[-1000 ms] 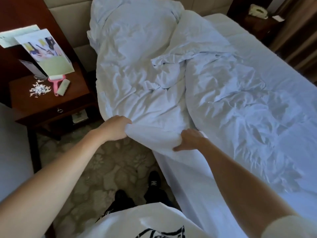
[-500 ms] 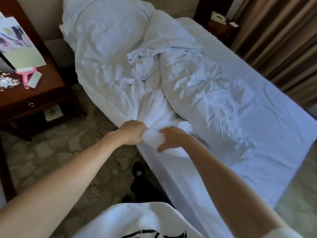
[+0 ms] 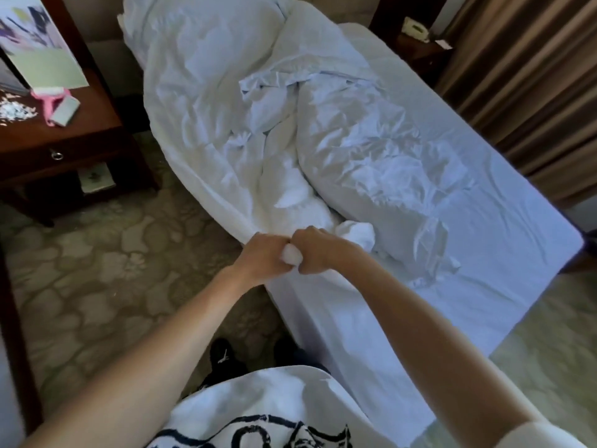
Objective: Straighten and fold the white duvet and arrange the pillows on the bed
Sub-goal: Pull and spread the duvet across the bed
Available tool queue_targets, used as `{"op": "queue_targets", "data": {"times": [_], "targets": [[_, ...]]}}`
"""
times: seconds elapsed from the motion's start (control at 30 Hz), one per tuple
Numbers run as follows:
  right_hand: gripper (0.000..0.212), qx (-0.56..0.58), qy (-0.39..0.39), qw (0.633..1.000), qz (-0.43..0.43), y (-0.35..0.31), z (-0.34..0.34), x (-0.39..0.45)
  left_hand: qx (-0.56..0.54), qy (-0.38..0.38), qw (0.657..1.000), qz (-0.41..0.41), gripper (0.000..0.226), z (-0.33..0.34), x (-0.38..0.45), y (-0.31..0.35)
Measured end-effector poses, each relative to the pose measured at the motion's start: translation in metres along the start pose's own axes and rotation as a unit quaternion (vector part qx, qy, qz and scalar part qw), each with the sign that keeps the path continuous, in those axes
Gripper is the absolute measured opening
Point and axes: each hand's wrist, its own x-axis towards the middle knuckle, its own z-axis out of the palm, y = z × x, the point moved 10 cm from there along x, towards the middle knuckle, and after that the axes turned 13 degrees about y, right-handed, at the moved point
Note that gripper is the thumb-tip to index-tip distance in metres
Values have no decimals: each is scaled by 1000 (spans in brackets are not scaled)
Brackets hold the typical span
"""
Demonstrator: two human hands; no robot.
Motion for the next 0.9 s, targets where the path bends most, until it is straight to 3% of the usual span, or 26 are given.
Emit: {"op": "queue_targets", "data": {"times": [0.03, 0.1, 0.17, 0.2, 0.27, 0.33, 0.37, 0.43, 0.5, 0.57, 0.63, 0.67, 0.73, 0.8, 0.9], "targets": [[29, 14, -14, 1000, -12, 4, 10, 0, 6, 11, 1000, -18, 10, 0, -4, -3], [56, 16, -33, 999, -30, 28, 30, -3, 4, -1, 999, -52, 18, 5, -14, -13], [86, -10, -34, 999, -25, 68, 42, -8, -50, 2, 992, -114, 16, 8, -24, -25], [88, -19, -25, 999, -13, 91, 47, -11, -83, 14, 986, -144, 15, 9, -27, -29], [74, -24, 6, 1000, 6, 128, 52, -18, -145, 60, 970, -184, 16, 8, -31, -29], [56, -11, 45, 999, 17, 149, 54, -25, -135, 98, 967, -192, 10, 8, -29, -23], [51, 11, 49, 999, 13, 152, 55, -31, -83, 100, 974, -187, 6, 10, -28, -18], [39, 84, -5, 996, -6, 143, 62, -51, 81, 73, 984, -142, 25, 24, -25, 7], [25, 123, -69, 988, -61, 117, 61, -76, 127, 53, 988, -71, 39, 50, -20, 54], [22, 130, -40, 983, -124, 93, 46, -91, 36, 45, 997, -52, 31, 77, -20, 99], [11, 139, -1, 980, -143, 93, 30, -97, -54, 54, 989, -123, 6, 88, -22, 107], [14, 132, 14, 981, -145, 102, 26, -99, -84, 64, 981, -162, 13, 88, -27, 100], [42, 72, 21, 988, -134, 136, 30, -102, -150, 85, 964, -204, 22, 84, -41, 89], [67, 0, 38, 994, -101, 172, 43, -106, -207, 111, 941, -246, 14, 79, -60, 84], [64, 30, 79, 996, -19, 202, 69, -118, -165, 139, 933, -289, 5, 81, -86, 73]]}}
